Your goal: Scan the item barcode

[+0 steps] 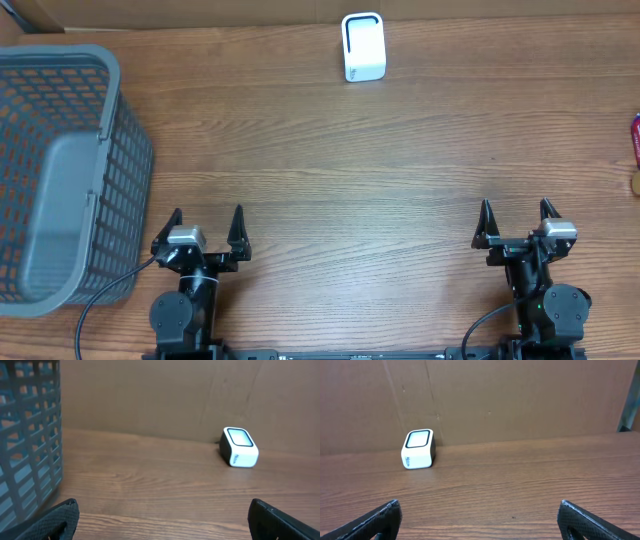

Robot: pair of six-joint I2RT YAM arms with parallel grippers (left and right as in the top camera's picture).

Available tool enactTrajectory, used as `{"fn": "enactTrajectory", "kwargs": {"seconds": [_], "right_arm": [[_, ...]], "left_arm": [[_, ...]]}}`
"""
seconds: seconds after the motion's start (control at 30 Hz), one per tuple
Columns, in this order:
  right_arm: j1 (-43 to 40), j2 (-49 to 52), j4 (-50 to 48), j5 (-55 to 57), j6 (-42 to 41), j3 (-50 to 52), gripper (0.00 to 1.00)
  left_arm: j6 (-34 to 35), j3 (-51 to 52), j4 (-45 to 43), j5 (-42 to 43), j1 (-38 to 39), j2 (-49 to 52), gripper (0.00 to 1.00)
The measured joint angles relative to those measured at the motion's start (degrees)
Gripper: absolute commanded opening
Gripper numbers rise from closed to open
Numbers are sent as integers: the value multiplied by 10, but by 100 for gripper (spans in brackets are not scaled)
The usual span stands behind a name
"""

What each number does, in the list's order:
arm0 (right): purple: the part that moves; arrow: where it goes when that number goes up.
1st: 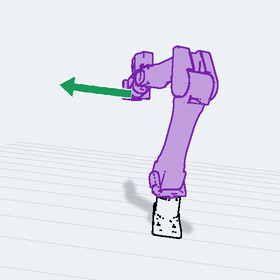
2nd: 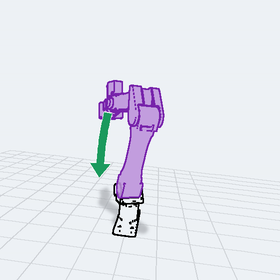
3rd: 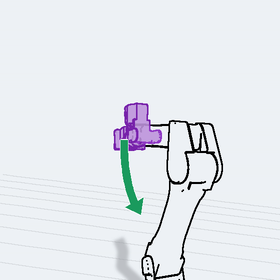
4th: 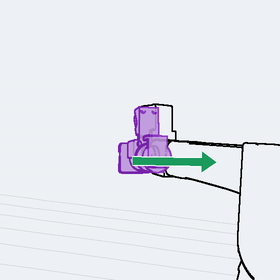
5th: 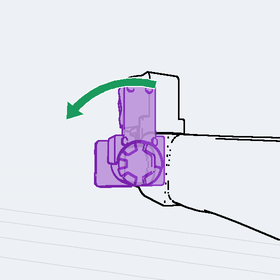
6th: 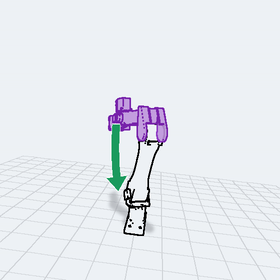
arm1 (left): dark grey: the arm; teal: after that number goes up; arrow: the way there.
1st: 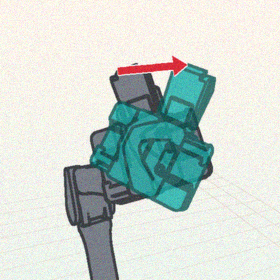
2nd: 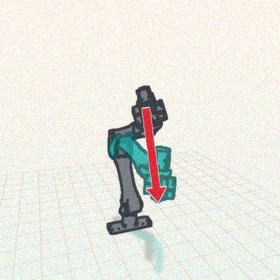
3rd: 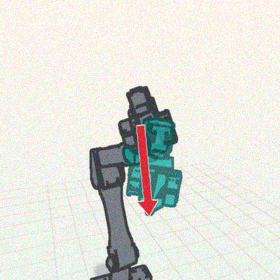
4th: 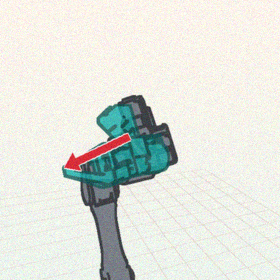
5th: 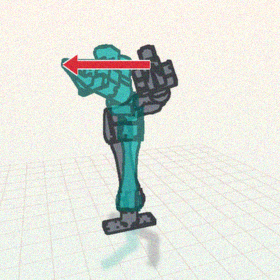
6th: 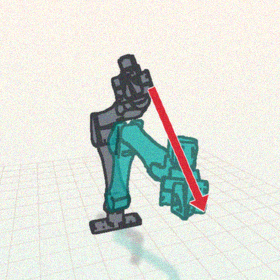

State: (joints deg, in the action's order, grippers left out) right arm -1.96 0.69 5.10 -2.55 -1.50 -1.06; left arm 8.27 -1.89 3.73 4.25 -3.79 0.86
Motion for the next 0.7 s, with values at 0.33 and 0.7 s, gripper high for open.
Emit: {"fn": "enactTrajectory", "kwargs": {"seconds": [0.33, 0.7], "right_arm": [[0, 0, 0, 0, 0, 0, 100], [0, 0, 0, 0, 0, 0, 100]], "left_arm": [[4, 13, 5, -15, 12, 0, 100], [-43, 13, 5, -16, 12, 0, 100]]}}
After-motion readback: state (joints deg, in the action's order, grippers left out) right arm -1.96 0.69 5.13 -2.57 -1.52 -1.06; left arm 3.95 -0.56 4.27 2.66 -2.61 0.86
